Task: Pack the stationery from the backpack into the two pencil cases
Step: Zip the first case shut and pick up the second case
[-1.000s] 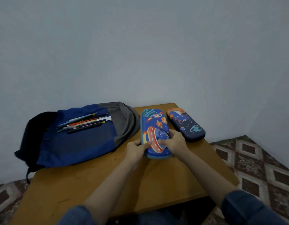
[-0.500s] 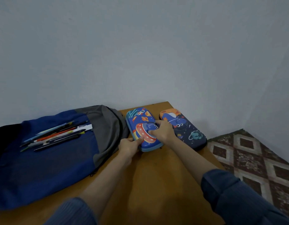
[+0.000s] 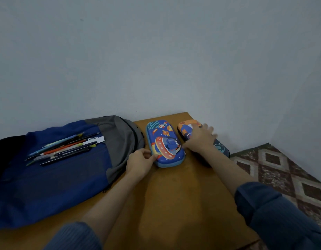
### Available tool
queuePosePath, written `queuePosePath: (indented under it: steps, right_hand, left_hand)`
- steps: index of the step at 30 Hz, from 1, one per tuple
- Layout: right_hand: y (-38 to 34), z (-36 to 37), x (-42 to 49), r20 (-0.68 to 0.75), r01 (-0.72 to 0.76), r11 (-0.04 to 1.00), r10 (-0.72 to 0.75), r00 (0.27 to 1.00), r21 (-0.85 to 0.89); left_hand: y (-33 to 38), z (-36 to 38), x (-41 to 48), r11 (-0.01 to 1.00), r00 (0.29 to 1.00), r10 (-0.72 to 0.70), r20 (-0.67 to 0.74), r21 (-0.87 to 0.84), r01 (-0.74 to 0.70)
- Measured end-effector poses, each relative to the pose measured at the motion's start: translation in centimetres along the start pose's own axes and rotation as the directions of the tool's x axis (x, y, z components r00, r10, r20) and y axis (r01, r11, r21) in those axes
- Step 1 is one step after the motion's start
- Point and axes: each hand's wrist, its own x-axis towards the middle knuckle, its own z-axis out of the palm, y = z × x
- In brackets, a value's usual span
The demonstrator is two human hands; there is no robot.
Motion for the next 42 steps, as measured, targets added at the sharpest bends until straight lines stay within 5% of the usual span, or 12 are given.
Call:
queuePosePath:
  steps: [4,11,18,21,24,27,31,36,42]
  right_hand:
    - [5.4,0.4,-0.3,0.213,-0.205,0.976,0.187,0.959,0.069]
    - [5.0,0.1,-5.2,0.137,-0.234,0.893,0.196,0.971,0.383]
    - [-1.0,-0.2,-11.1,0.066,-0.053,0.845,0.022,0.998,0.532]
    - [-3.9,-0.5,-14.7,0.062,0.046,0.858,-0.090,0.994,0.512]
    - [-5.6,0.4,-17.3,0.001,0.203,0.830,-0.238,0.971,0.520]
    - [-5.9,1.0,-18.1,0.077,0.219,0.686,-0.373,0.925,0.694]
    - [-6.1,-0.2,-18.7,0.338,-0.139,0.432,-0.428,0.838,0.891]
    - [-6.3,-0.2,-19.4,0.473,-0.437,0.211,-0.568,0.673,0.874]
    - [-8.4,-0.2,-20.5,0.410,-0.535,-0.151,-0.483,0.774,0.831]
  left_hand:
    - [-0.6,-2.4,-1.8,0.995,0.996,0.069,-0.061,0.070,-0.064]
    - [-1.6,-5.9,-4.9,0.997,0.998,0.024,-0.060,0.076,-0.019]
    - [1.1,-6.4,-9.5,0.973,0.991,-0.056,0.119,-0.215,0.081]
    - [2.4,-6.9,-11.3,0.880,0.961,-0.065,0.268,-0.439,0.182]
    - [2.8,-7.4,-12.9,0.764,0.956,-0.106,0.273,-0.594,0.254]
    - [1.5,-9.2,-13.9,0.721,0.965,-0.186,0.184,-0.641,0.261]
    - [-0.6,-13.2,-15.1,0.787,0.959,-0.125,0.254,-0.563,0.252]
    - [-1.1,-15.5,-17.4,0.788,0.947,-0.035,0.320,-0.574,0.223]
    - [-2.5,-13.0,-19.8,0.521,0.983,-0.051,0.179,-0.835,0.179]
